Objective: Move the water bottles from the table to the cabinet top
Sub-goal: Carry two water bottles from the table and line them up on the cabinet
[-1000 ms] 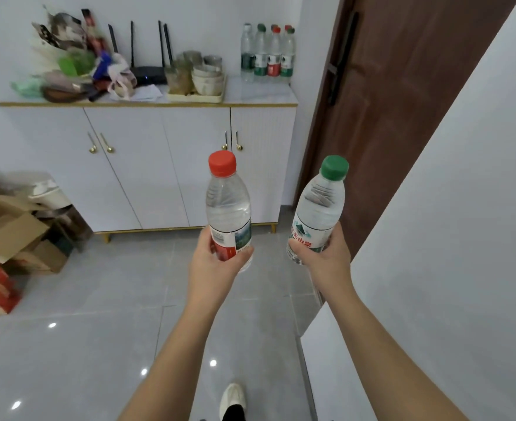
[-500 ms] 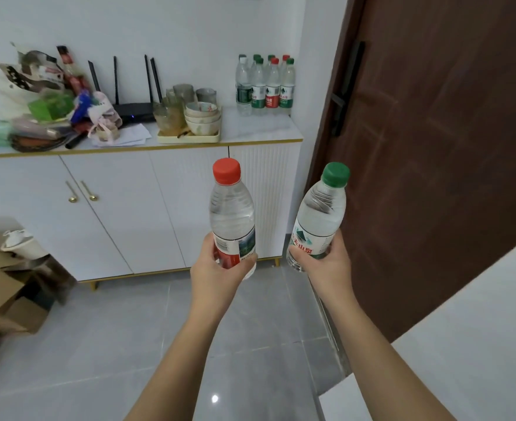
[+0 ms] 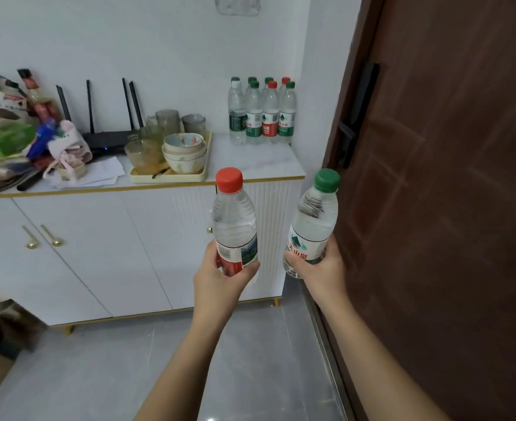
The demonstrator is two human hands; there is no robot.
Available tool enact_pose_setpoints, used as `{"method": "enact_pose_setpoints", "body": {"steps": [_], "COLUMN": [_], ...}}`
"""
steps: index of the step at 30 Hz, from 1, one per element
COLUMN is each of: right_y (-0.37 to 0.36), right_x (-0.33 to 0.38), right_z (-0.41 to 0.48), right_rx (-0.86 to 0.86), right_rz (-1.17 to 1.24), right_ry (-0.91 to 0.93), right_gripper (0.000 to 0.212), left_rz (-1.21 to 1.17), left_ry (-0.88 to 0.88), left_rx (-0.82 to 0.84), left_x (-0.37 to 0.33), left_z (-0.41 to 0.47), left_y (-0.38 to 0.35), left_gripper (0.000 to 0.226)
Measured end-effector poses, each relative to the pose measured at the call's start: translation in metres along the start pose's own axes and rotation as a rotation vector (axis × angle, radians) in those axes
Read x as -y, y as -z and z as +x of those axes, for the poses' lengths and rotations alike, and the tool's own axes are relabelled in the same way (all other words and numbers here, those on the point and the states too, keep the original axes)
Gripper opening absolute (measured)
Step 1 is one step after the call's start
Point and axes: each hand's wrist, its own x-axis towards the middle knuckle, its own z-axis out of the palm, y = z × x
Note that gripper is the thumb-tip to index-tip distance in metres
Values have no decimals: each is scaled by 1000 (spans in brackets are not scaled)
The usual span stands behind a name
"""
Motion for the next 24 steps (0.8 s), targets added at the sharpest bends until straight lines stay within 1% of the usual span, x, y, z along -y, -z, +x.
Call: {"method": "enact_pose_setpoints", "body": {"steps": [7, 12, 15, 20, 24], "right_y": [-6, -18, -30, -56, -82], "right_x": [-6, -15, -22, -31, -38], "right_z": [90, 145, 178, 241, 293], "right_rx": [35, 37, 34, 35, 14], "right_rz": [-16, -16, -15, -44, -79], "right_ry": [10, 9, 7, 20, -8], "right_gripper": [50, 53, 58, 55, 56], "left_rz": [-18, -29, -42, -53, -21], "left_ry": [-19, -31, -39, -58, -67], "left_rx": [-21, -7, 16, 29, 54], "left_x": [-10, -14, -12, 1, 6], "left_z": [71, 126, 163, 234, 296], "left_y": [-43, -66, -79, -99, -112], "left_gripper": [45, 50, 53, 50, 56]}}
